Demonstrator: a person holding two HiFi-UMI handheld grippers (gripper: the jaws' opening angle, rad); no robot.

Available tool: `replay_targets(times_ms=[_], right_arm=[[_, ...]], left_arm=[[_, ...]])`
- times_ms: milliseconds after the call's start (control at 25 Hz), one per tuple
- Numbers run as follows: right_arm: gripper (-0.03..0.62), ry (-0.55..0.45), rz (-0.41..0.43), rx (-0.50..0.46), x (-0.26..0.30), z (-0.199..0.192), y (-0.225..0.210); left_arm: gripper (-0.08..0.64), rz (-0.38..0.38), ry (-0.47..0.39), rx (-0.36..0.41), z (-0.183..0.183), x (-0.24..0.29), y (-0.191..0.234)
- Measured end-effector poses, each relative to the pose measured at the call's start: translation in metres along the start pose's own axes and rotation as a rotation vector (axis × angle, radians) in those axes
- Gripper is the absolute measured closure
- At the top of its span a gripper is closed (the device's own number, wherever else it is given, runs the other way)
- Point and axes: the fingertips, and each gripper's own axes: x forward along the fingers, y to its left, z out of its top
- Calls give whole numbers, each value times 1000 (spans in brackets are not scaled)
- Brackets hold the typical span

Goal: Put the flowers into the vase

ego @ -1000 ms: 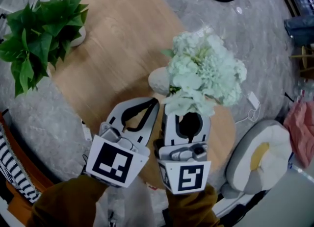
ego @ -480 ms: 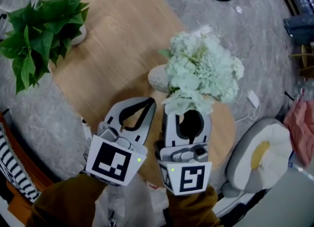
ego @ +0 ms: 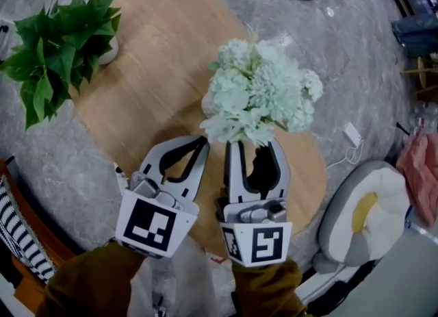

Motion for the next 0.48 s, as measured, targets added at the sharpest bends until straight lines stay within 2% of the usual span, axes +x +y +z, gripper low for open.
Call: replay_targets(times_ms=[320,480], right_arm=[[428,37,-12,14,-23,8,5],[430,90,-1,-6,-36,18,10]], left_arm=[[552,19,-2,-10,11,-19,-5],[552,28,17,5,19,-31,-12]])
